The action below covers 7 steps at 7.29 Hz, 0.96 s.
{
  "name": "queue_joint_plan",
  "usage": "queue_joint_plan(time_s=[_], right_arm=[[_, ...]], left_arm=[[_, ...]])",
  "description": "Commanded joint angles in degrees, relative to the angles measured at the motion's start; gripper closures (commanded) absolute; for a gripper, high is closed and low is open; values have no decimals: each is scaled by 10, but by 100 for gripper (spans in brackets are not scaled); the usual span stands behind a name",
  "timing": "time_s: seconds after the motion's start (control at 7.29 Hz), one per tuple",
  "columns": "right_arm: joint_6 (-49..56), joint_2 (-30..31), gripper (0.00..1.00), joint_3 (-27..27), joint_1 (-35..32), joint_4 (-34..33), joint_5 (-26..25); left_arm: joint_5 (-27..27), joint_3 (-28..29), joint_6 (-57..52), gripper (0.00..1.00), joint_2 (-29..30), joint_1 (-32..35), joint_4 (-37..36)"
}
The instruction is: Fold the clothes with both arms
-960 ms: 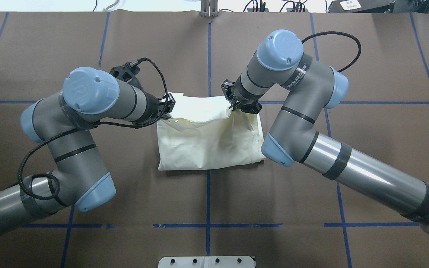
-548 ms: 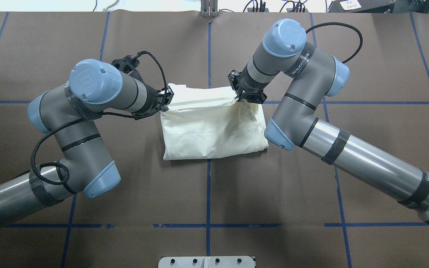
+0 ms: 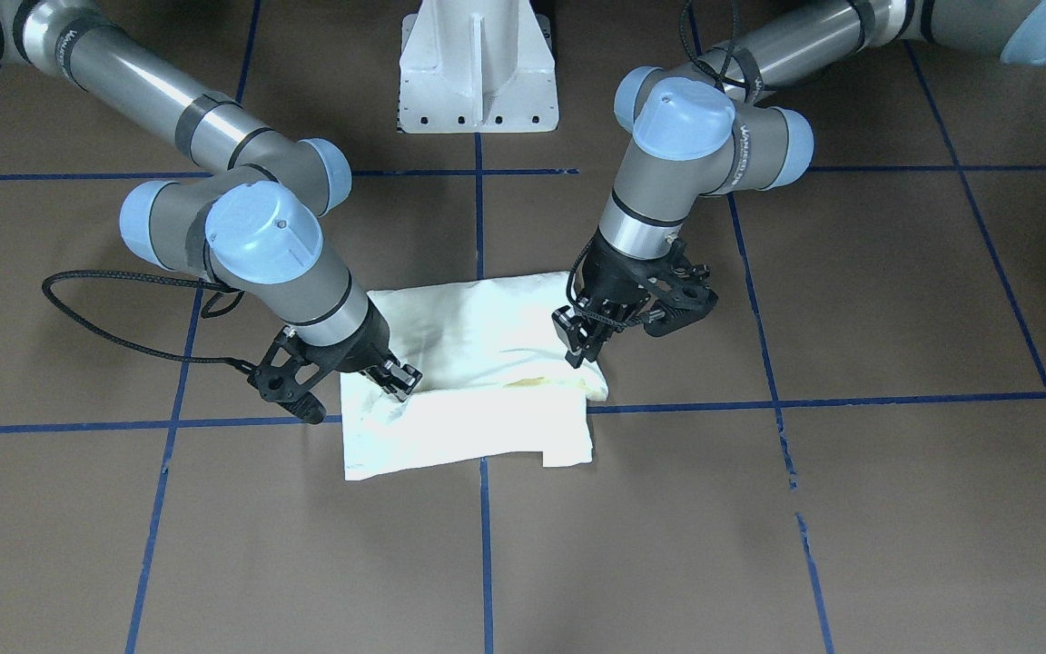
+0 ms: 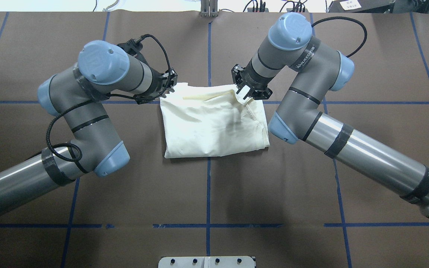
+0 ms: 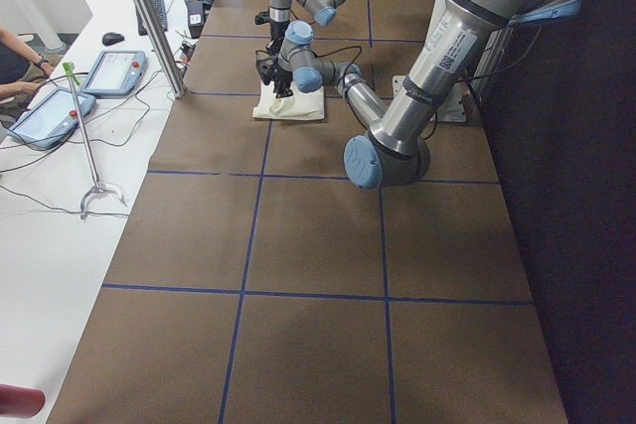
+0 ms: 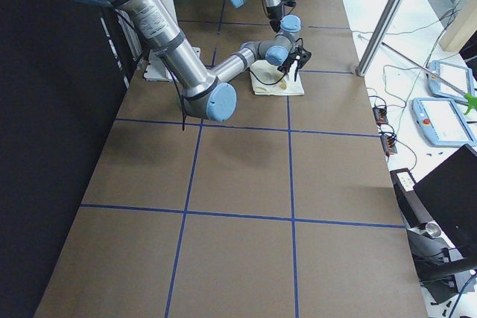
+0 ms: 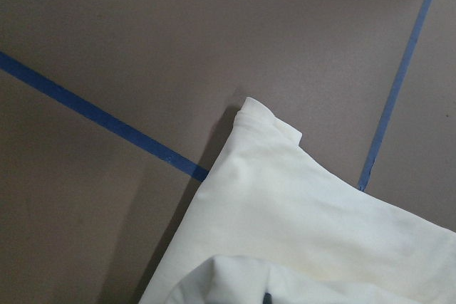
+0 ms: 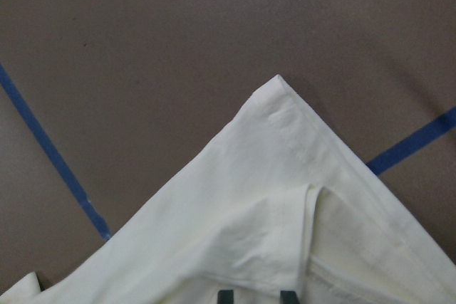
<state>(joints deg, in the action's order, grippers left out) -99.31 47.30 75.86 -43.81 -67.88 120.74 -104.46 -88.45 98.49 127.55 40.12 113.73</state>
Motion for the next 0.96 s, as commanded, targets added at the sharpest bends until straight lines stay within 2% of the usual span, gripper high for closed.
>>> queue_joint_plan(time_s=[0.0,0.14,0.27,0.55,0.69,0.82], right_arm=[[48,10,0,-1,-37,-1,63],[61,11,0,0,-44,-1,75],[75,12,0,2,-48,-2,76],[176,37,0,16,-85,-7,76],[249,75,0,38,-121,-8,79],[335,135,0,82,-154,-27,84]], left_arm=[[-68,21,-54,0,-14,36,10],[-68,18,-50,0,-28,32,57],[-68,17,3,0,-42,21,116],[-73,-51,5,0,-87,18,142],[-73,-65,-53,0,-112,28,138],[-73,-67,-159,0,-124,61,106]])
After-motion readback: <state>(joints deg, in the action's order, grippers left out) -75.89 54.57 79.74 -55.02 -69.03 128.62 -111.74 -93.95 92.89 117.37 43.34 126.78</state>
